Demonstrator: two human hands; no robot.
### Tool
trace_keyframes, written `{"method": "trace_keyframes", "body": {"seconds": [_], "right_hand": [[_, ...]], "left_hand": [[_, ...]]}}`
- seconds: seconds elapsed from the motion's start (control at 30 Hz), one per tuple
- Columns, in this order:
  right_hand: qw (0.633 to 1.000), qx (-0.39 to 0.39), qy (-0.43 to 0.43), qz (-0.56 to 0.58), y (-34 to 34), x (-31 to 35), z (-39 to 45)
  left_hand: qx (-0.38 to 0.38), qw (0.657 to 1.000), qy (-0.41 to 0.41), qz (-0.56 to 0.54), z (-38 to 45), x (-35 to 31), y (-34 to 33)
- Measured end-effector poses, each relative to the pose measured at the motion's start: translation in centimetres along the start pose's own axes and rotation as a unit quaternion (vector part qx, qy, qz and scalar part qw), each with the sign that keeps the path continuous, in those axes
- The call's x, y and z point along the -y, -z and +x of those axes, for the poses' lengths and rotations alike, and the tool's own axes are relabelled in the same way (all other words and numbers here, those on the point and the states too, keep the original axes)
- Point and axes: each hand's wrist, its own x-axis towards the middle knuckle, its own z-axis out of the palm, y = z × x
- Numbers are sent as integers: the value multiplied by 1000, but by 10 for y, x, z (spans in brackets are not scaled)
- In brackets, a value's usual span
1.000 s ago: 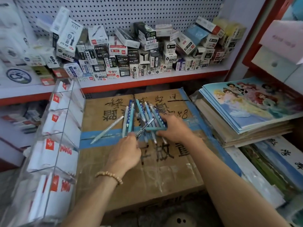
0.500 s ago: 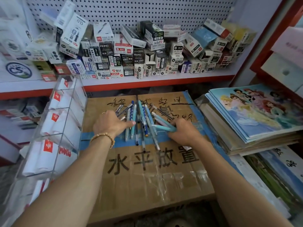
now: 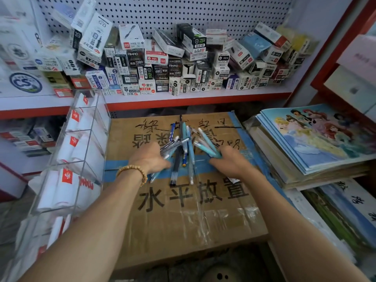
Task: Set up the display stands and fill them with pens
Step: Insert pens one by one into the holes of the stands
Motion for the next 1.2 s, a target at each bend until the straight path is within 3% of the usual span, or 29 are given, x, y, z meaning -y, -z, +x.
{"method": "trace_keyframes", "body": {"seconds": [0.2,0.3,0.4,0.57,0.8,0.97,1.2], "right_hand": [[972,33,-23,231,1,0,-18],[923,46,-15,383,4,-1,-27],[882,65,34,465,10,2,-33],[859,61,85,501,29,11,-57],[875,43,104,470,56,1,-108],[873,2,94,479,81,-21,-151],[831,-115,71,539,101,-63,-214]], "left_hand": [[-18,998,-28,-53,-5,5,-2],[-40,990,-47,-129,-10,1,2],[-73,971,-57,-222,-19,-12,10],[-70,923,-104,-363,-43,-43,19],[21,793,-165,-587,-79,-100,16],[31,771,-183,-609,-95,-148,7],[101,746,-222,-620,-131,-210,-23]]}}
